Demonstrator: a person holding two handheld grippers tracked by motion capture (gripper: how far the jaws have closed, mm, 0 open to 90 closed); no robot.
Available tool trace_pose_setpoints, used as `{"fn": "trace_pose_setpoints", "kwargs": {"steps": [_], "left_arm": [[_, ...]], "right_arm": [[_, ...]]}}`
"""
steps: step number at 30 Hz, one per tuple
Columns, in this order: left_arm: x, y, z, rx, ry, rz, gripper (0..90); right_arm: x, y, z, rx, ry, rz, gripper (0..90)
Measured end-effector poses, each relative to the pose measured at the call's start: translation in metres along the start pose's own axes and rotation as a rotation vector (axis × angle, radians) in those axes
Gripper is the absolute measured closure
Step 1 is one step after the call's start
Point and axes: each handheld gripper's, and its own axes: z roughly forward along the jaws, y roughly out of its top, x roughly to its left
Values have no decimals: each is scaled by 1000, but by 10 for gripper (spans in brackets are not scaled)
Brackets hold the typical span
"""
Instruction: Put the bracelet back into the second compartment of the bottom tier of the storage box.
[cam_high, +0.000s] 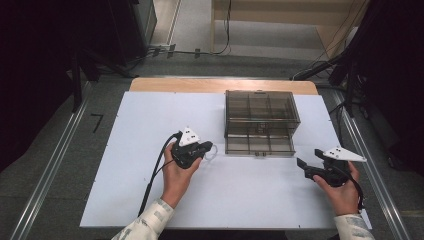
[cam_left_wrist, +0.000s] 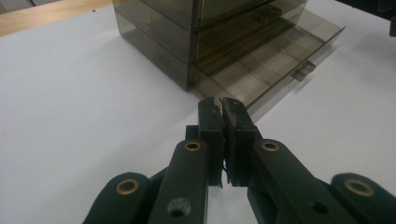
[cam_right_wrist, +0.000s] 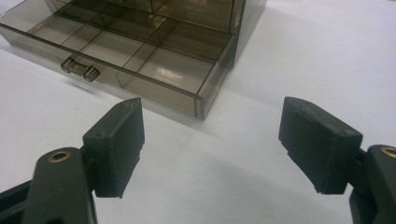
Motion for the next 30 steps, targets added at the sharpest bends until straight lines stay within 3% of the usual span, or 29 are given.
{"fn": "trace_pose_setpoints", "kwargs": {"steps": [30], "left_arm": [[-15, 27, 18, -78, -64, -9, 884]], "right_arm": [[0, 0, 2, -1, 9, 0, 210]]}}
